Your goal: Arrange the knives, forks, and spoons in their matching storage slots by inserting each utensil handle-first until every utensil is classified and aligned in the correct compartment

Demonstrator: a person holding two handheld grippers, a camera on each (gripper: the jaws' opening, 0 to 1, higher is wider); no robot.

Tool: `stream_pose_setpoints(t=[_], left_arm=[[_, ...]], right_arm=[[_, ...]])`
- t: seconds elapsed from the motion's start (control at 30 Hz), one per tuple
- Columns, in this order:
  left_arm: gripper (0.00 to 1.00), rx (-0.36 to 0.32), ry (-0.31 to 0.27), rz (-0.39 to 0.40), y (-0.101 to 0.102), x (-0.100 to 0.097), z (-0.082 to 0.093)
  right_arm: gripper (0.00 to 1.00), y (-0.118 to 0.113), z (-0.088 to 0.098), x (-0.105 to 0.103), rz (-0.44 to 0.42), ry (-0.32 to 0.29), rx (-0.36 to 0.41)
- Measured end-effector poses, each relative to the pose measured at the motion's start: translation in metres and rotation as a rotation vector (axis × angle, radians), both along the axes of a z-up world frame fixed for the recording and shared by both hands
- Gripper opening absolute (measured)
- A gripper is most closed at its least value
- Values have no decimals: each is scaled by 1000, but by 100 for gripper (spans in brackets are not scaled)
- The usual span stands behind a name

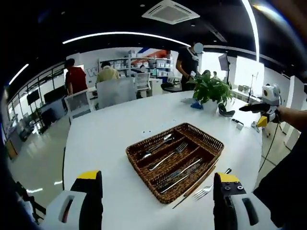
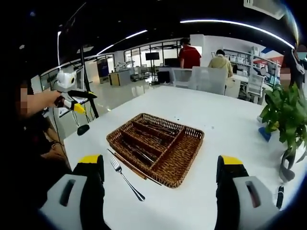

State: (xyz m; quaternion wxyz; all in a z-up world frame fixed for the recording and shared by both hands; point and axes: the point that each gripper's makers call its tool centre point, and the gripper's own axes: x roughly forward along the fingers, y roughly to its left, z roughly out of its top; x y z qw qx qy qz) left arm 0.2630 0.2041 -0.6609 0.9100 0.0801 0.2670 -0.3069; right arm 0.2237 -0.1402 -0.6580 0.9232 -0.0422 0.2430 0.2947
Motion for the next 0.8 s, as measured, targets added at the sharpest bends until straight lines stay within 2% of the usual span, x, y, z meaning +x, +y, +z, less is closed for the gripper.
stream_pose_setpoints(t=[0.13, 0.37, 0.5, 0.8], left_arm=[[100, -32, -12, 18, 0, -19, 9], [100, -2, -33, 19, -2, -50, 19], [100, 3, -44, 12, 1, -59, 22], [100, 15, -54, 18, 6, -62, 25]], right_arm=[[99, -2, 3, -7, 4, -20, 6], [99, -13, 4, -15, 20, -34, -15], [99, -18, 8, -14, 18, -39, -27], [99, -19, 11, -12, 25, -63, -50]])
